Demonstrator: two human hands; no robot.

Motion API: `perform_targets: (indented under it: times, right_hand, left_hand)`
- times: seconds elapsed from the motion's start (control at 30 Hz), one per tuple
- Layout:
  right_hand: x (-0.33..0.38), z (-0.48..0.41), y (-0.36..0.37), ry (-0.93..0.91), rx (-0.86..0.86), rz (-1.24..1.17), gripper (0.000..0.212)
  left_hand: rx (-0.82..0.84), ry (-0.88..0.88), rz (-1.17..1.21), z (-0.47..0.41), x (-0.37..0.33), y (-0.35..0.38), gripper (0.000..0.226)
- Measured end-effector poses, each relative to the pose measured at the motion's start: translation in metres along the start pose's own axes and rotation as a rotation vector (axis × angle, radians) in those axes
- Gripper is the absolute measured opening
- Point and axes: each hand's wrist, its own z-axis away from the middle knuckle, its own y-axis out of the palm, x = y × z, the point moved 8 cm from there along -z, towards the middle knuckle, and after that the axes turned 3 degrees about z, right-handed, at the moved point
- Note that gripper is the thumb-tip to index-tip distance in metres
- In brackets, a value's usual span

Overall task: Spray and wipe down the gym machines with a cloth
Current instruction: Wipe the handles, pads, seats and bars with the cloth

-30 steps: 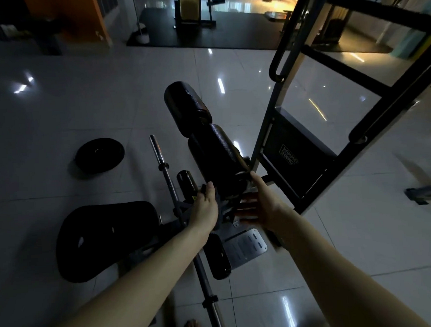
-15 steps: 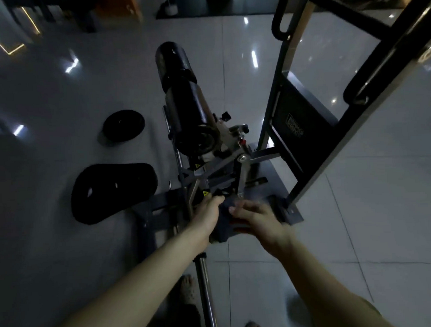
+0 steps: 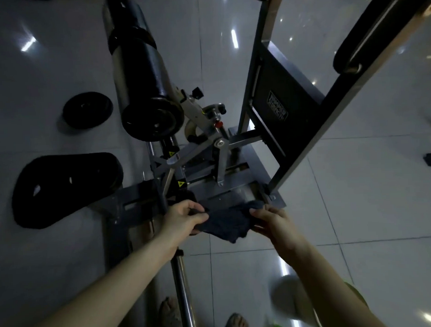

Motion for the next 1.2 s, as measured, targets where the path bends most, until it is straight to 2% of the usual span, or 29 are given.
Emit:
perform_targets:
  times: [0.07,0.13,0.17,0.3,0.47,0.57,0.67,0.77,0.83,0.87,0.97,1.07,1.2]
  right_hand:
    - [-0.018,-0.025,-0.006,-0.008,-0.036,0.025,0.038]
    - [-0.046,-0.054,-0.012,-0.003,-0.090,0.070,0.016]
    - [-0.064,-0.068,-0.017,0.006,-0.138,0.114,0.014]
    - [-0.144,-0.128,-0.039,0.033,-0.240,0.294,0.019]
    - [-0.231,-0.220,-0.081,0.017,-0.273,0.394,0.020]
    - [-0.249,-0.276,-0.098,-0.069,-0.296,0.459,0.016]
    - [-0.258,-0.334,-0.111,-0.170,-0.314,0.481,0.015]
    - [-0.265,-0.387,-0.128,-0.285,-0.372,0.486,0.019]
    - [-0.278,-0.420,-0.134,-0.341,-0.374,0.616,0.016]
    - [-0.290,-0.438,-0.133,-0.356,-0.349,0.750,0.018]
    - [-0.346,-0.482,-0.114,-0.404,-0.143,1.197,0.047]
    - [-0.398,-0.506,-0.089,-0.517,0.103,1.472,0.068]
    - [-0.435,-0.520,-0.084,-0.530,0.172,1.765,0.084]
  left_hand:
    - [0.001,0.019,-0.042,-0.030,0.022,0.007,0.013]
    - [-0.035,0.016,-0.033,-0.060,0.052,0.014,0.014]
    - [-0.059,0.006,-0.039,-0.075,0.072,0.019,0.016]
    - [-0.119,0.003,-0.131,-0.130,0.158,0.050,0.034]
    - [-0.201,0.072,-0.199,-0.208,0.237,0.102,0.028]
    - [-0.285,0.186,-0.174,-0.251,0.263,0.132,0.030]
    - [-0.389,0.274,-0.025,-0.282,0.279,0.156,0.031]
    - [-0.468,0.309,0.083,-0.323,0.299,0.167,0.030]
    - [-0.447,0.243,0.092,-0.358,0.323,0.175,0.032]
    - [-0.431,0.187,0.048,-0.376,0.338,0.180,0.036]
    - [-0.410,0.048,-0.186,-0.412,0.386,0.187,0.042]
    - [-0.358,0.086,-0.458,-0.425,0.412,0.193,0.046]
    - [-0.199,0.100,-0.935,-0.438,0.432,0.209,0.072]
